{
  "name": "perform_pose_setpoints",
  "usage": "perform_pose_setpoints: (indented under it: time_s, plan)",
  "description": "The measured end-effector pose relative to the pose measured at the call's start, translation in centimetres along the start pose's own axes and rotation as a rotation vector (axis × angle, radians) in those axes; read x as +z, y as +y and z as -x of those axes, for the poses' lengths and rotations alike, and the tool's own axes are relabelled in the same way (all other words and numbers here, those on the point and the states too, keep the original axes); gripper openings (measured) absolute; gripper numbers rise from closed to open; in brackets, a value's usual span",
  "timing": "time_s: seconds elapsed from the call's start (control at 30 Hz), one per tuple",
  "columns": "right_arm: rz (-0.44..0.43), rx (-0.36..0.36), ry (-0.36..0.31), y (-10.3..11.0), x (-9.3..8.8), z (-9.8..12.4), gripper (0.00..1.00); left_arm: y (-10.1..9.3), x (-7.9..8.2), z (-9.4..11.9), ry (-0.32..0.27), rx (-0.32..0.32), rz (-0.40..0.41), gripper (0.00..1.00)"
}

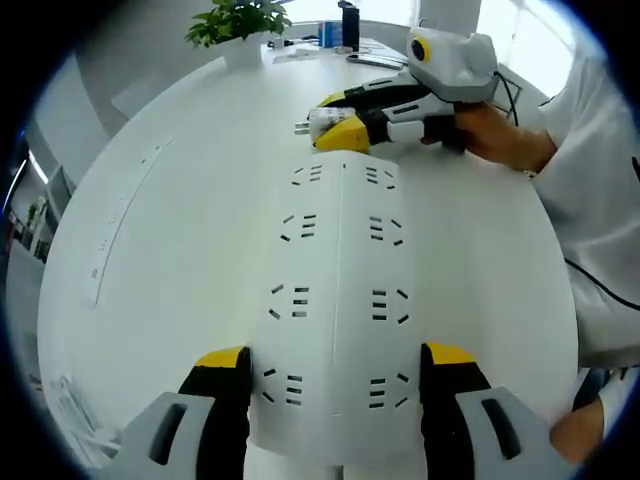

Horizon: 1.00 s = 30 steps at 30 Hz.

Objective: Straighten the power strip on the desk, plug the charger into it

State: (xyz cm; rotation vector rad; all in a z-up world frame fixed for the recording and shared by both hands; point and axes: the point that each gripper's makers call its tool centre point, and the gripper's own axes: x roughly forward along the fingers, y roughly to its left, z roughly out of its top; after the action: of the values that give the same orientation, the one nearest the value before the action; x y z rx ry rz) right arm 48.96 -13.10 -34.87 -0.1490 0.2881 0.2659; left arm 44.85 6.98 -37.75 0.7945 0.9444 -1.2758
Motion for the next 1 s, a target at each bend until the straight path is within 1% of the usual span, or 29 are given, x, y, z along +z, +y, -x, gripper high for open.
perform_pose_setpoints:
  time_s: [0.13, 0.23, 0.33, 0.37, 0.4, 0.47, 0.5, 0.63, 0.7, 0.83, 0.93, 1.0]
  plan:
    - [0.000, 0.038, -0.003, 0.3, 0.0, 0.1, 0.29, 0.0, 0.0, 0.0, 0.000, 0.000, 0.000, 0.69]
    - [0.018, 0.080, -0.005, 0.6, -0.1, 0.3, 0.29, 0.0, 0.0, 0.0, -0.001, 0.000, 0.000, 0.69]
    - [0.059, 0.168, 0.007, 1.2, -0.1, 0.4, 0.29, 0.0, 0.0, 0.0, -0.003, 0.000, 0.000, 0.69]
    - [0.081, 0.208, 0.015, 1.3, -0.2, 0.6, 0.29, 0.0, 0.0, 0.0, -0.003, -0.001, 0.000, 0.69]
    - [0.091, 0.224, 0.020, 1.1, -0.2, 0.7, 0.29, 0.0, 0.0, 0.0, -0.004, -0.001, -0.001, 0.69]
    - [0.114, 0.286, 0.021, 1.2, -0.3, 0.9, 0.29, 0.0, 0.0, 0.0, -0.004, -0.001, -0.001, 0.69]
    - [0.111, 0.297, 0.014, 1.0, -0.3, 0.9, 0.29, 0.0, 0.0, 0.0, -0.004, -0.001, -0.001, 0.69]
    - [0.149, 0.393, 0.023, 0.9, -0.5, 1.1, 0.29, -0.1, 0.0, 0.0, -0.005, 0.000, -0.001, 0.70]
    - [0.164, 0.429, 0.015, 1.0, -0.5, 1.1, 0.29, -0.1, 0.0, 0.0, -0.005, 0.000, -0.001, 0.70]
    - [0.166, 0.465, 0.015, 0.7, -0.6, 1.0, 0.29, -0.1, 0.1, 0.0, -0.004, 0.000, 0.000, 0.69]
    - [0.164, 0.465, 0.005, 0.6, -0.6, 0.8, 0.29, -0.1, 0.1, 0.0, -0.004, 0.000, 0.001, 0.69]
    - [0.157, 0.443, 0.003, 0.3, -0.5, 0.5, 0.29, -0.1, 0.1, 0.0, -0.003, 0.000, 0.001, 0.69]
